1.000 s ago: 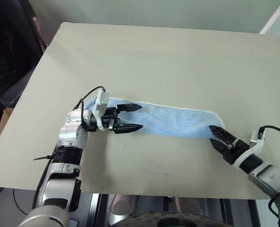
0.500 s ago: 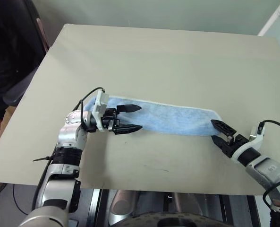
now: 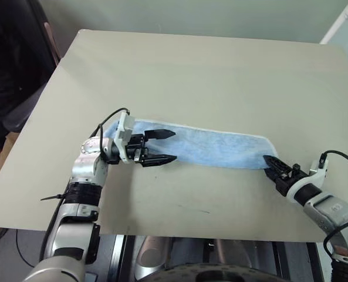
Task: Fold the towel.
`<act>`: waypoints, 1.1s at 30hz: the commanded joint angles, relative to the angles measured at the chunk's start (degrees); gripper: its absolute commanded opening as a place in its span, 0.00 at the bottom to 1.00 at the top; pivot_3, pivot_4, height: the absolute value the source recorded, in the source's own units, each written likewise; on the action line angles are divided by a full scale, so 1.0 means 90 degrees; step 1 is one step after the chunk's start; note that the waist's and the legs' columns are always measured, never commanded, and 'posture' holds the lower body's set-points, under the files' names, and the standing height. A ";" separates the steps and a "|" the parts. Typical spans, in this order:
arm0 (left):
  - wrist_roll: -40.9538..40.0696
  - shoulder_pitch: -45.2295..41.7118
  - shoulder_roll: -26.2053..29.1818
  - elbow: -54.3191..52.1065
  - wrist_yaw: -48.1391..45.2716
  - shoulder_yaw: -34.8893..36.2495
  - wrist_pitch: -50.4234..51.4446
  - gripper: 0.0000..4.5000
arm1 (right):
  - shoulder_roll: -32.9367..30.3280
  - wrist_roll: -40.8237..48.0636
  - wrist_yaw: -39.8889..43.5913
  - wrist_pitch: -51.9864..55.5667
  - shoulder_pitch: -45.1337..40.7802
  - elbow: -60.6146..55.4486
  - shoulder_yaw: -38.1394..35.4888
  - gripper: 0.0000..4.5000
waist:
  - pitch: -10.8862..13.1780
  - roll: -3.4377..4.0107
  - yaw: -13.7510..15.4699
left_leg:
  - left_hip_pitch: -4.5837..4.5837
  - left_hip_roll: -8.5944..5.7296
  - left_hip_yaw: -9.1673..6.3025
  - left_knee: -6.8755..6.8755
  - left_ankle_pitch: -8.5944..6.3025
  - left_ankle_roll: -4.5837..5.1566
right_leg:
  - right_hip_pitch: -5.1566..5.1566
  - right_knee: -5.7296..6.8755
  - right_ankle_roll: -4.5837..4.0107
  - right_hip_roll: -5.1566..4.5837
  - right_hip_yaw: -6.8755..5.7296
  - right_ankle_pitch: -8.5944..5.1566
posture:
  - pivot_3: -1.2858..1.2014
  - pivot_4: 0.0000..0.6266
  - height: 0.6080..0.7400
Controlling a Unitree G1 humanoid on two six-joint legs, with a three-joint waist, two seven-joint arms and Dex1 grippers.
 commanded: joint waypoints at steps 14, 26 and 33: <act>-0.0022 -0.0133 0.0070 0.0150 -0.0014 0.0161 -0.0234 1.00 | 0.0041 0.0018 -0.0083 -0.0199 0.0514 -0.0814 -0.0497 0.01 | 0.0000 0.0000 0.0021 | -0.0004 0.0001 -0.0001 -0.0005 -0.0017 0.0019 | -0.0002 0.0001 -0.0011 0.0000 -0.0004 -0.0003 | 0.52 0.24 1.00; 0.0003 -0.0364 0.0058 0.0479 -0.0162 0.0107 -0.0311 1.00 | -0.0602 0.0018 0.1049 0.0061 0.1873 -0.0456 -0.1565 0.01 | 0.0000 0.0000 0.0041 | -0.0004 -0.0001 0.0002 -0.0002 -0.0061 -0.0020 | 0.0000 0.0001 0.0003 -0.0001 -0.0003 -0.0078 | 0.52 0.24 1.00; 0.0034 -0.0556 -0.0001 0.0667 -0.0215 0.0072 -0.0313 1.00 | -0.1701 -0.0271 0.2182 0.0316 0.2144 -0.0322 -0.2133 0.01 | 0.0000 0.0000 0.0044 | -0.0006 -0.0002 0.0004 0.0000 -0.0061 -0.0019 | 0.0002 0.0001 0.0008 -0.0003 0.0000 -0.0082 | 0.52 0.24 1.00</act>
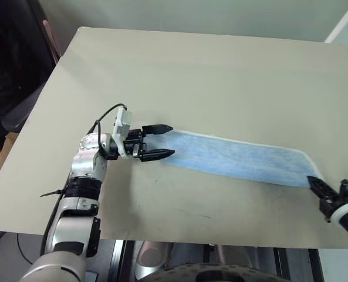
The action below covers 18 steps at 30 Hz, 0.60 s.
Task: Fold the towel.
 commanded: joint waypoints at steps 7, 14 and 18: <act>0.0030 -0.0230 -0.0077 0.0089 -0.0150 0.0030 -0.0116 1.00 | -0.1557 -0.0946 0.2102 0.0611 0.0040 -0.1147 -0.0370 0.01 | 0.0001 0.0001 -0.0012 | 0.0003 0.0006 -0.0001 -0.0003 0.0002 0.0001 | -0.0001 0.0008 -0.0007 0.0006 -0.0007 -0.0005 | 0.52 0.24 1.00; 0.0039 -0.0168 -0.0084 0.0021 -0.0109 0.0050 -0.0132 1.00 | -0.2484 -0.0999 0.2224 0.0719 -0.0992 -0.1674 0.0645 0.01 | 0.0002 0.0000 -0.0030 | 0.0001 0.0002 0.0006 0.0008 0.0042 -0.0007 | 0.0001 0.0004 0.0004 0.0003 0.0002 0.0001 | 0.52 0.24 1.00; 0.0040 -0.0119 -0.0073 -0.0030 -0.0080 0.0070 -0.0139 1.00 | -0.2713 -0.1334 0.2258 0.0806 -0.2111 -0.1679 0.1987 0.01 | 0.0002 0.0001 -0.0040 | 0.0003 0.0003 0.0006 0.0006 0.0077 0.0033 | -0.0001 0.0006 0.0060 0.0004 0.0002 0.0035 | 0.52 0.24 1.00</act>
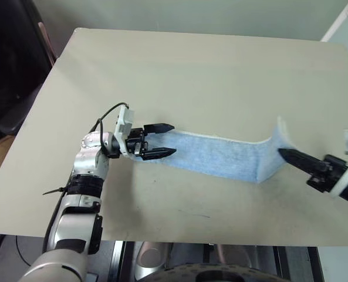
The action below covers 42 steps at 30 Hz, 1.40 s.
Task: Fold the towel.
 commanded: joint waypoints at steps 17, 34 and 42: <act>-0.0090 0.0174 -0.0013 -0.0489 0.0125 0.0114 -0.0003 1.00 | 0.1557 -0.1954 -0.0152 0.0684 -0.2885 0.0747 0.3779 0.01 | -0.0001 -0.0001 0.0015 | -0.0003 0.0002 -0.0002 0.0012 0.0006 0.0015 | -0.0001 0.0003 -0.0051 -0.0005 -0.0006 0.0042 | 0.52 0.24 1.00; -0.0118 0.0074 -0.0125 -0.0464 0.0128 0.0104 -0.0003 1.00 | 0.2021 -0.2508 0.0018 0.0664 -0.2703 0.0639 0.3085 0.77 | -0.0001 -0.0001 0.0010 | 0.0001 0.0004 -0.0004 0.0015 0.0018 0.0023 | -0.0004 0.0002 -0.0116 -0.0004 -0.0011 0.0067 | 0.52 0.24 1.00; -0.0926 -0.0093 -0.0564 -0.0997 0.0367 0.0360 0.0830 0.91 | 0.2080 -0.2672 0.0981 -0.0363 -0.1872 -0.0250 0.1781 1.00 | -0.0001 -0.0002 0.0020 | -0.0007 0.0002 -0.0004 0.0015 0.0016 0.0000 | -0.0003 0.0001 -0.0136 -0.0004 -0.0011 0.0055 | 0.52 0.24 1.00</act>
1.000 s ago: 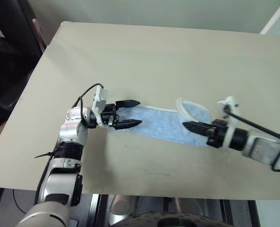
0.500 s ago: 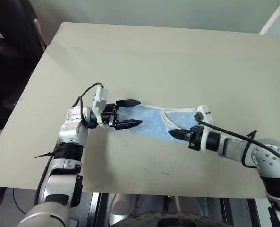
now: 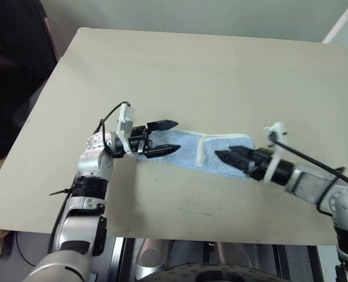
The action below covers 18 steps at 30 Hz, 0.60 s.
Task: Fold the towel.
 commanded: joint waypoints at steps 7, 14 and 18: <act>-0.0489 -0.0114 -0.0680 -0.0868 0.0142 -0.0244 0.0657 0.39 | 0.0633 -0.2623 0.0385 -0.1634 0.0132 -0.0083 0.0246 0.56 | 0.0000 0.0001 -0.0026 | 0.0011 0.0006 0.0000 0.0000 0.0014 0.0033 | 0.0002 0.0001 0.0008 0.0000 -0.0001 0.0028 | 0.52 0.24 1.00; 0.0822 -0.0077 -0.1195 -0.0662 0.0539 -0.1228 -0.0628 0.00 | 0.1143 -0.4501 0.0563 -0.2392 0.0017 0.0429 0.1178 0.00 | 0.0001 0.0002 -0.0029 | 0.0014 0.0005 0.0001 0.0002 0.0025 0.0053 | 0.0006 -0.0005 -0.0006 -0.0001 0.0002 0.0063 | 0.52 0.24 1.00; 0.1230 0.0017 -0.1514 -0.0507 0.0976 -0.1494 -0.0990 0.00 | 0.1328 -0.5361 0.0678 -0.2673 -0.0149 0.0712 0.1719 0.00 | 0.0001 0.0002 -0.0044 | 0.0020 0.0004 0.0001 0.0002 0.0028 0.0041 | 0.0014 -0.0008 -0.0002 -0.0001 0.0003 0.0075 | 0.52 0.24 1.00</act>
